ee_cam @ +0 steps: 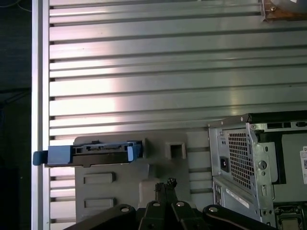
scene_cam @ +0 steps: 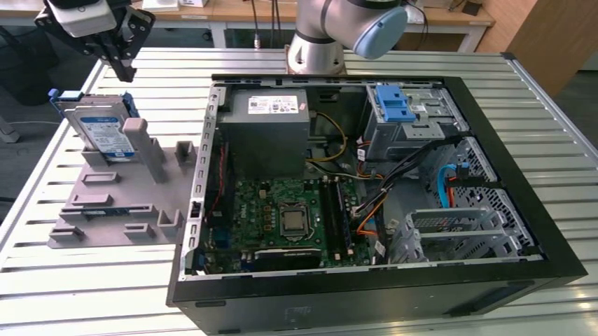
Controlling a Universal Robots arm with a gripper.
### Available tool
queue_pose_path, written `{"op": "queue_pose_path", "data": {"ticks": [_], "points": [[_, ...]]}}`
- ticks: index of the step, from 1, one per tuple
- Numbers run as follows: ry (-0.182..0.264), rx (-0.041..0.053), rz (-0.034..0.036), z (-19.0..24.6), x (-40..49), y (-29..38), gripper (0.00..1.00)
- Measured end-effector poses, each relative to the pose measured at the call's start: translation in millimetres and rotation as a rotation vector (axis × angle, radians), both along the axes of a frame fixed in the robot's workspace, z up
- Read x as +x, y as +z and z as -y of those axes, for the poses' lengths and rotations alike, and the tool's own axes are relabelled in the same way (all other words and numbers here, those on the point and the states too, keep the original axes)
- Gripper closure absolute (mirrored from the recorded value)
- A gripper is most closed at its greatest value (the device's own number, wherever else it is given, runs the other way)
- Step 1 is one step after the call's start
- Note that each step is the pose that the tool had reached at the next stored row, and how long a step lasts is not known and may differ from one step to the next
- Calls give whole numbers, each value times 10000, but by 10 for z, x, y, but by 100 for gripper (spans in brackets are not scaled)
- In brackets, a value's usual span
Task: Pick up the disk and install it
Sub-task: 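Reach for the disk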
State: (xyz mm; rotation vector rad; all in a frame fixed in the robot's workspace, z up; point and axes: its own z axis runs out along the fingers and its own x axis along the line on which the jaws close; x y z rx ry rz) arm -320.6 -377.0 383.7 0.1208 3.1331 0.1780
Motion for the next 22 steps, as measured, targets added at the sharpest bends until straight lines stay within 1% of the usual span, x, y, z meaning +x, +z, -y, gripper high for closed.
{"op": "queue_pose_path", "data": {"ticks": [13,22], "points": [[0,-1,-1,-44,-84,-4,89],[0,0,0,-56,-116,-11,89]]}}
